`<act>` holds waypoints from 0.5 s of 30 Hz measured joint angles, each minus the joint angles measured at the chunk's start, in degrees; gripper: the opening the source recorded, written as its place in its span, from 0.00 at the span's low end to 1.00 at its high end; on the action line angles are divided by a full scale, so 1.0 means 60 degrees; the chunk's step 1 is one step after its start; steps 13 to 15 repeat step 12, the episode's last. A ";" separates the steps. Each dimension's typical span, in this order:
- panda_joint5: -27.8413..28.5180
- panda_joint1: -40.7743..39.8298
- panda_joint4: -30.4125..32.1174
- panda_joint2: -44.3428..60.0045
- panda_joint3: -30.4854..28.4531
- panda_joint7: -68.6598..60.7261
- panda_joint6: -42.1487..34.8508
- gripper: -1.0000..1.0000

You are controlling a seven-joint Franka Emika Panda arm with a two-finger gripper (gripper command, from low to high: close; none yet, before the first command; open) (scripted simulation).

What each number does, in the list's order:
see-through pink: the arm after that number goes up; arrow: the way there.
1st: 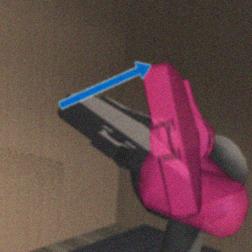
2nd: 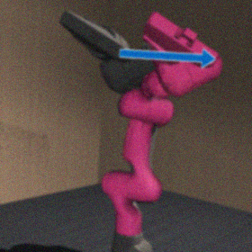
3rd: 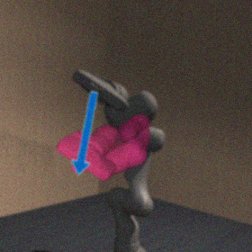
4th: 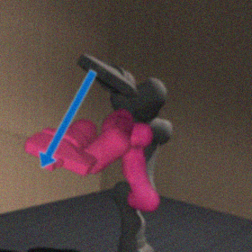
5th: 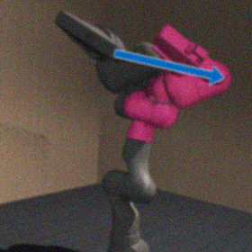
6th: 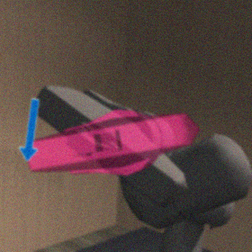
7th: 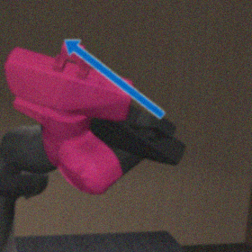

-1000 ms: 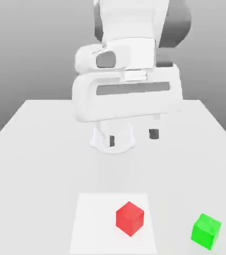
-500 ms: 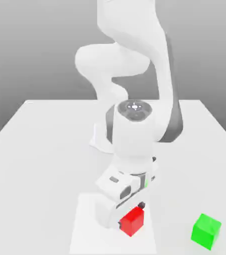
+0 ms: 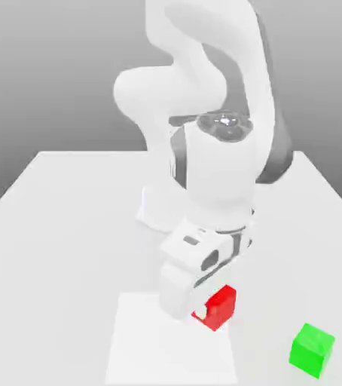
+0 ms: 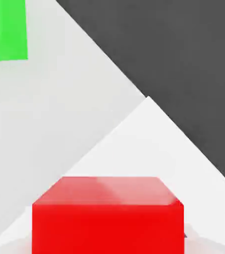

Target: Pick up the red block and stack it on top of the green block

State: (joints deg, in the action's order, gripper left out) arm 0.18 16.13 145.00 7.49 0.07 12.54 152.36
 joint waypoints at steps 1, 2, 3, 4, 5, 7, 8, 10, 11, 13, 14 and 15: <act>0.0054 0.0223 -0.0313 0.0086 0.0212 0.0388 -0.0224 0.00; 0.0097 0.0491 -0.0632 0.0175 0.0386 0.0772 -0.0454 0.00; 0.0140 0.0750 -0.0948 0.0264 0.0567 0.1153 -0.0680 0.00; 0.0188 0.0901 -0.1120 0.0481 0.0642 0.1369 -0.0634 0.00; 0.0240 0.0992 -0.1214 0.0763 0.0662 0.1498 -0.0447 0.00; 0.0343 0.1112 -0.1306 0.1406 0.0615 0.1645 0.0102 0.00; 0.0392 0.1147 -0.1331 0.1713 0.0587 0.1689 0.0385 1.00; 0.0392 0.1147 -0.1331 0.1713 0.0587 0.1689 0.0385 1.00; 0.0392 0.1147 -0.1331 0.1713 0.0587 0.1689 0.0385 1.00; 0.0392 0.1147 -0.1331 0.1713 0.0587 0.1689 0.0385 1.00; 0.0392 0.1147 -0.1331 0.1713 0.0587 0.1689 0.0385 1.00; 0.0392 0.1147 -0.1331 0.1713 0.0587 0.1689 0.0385 1.00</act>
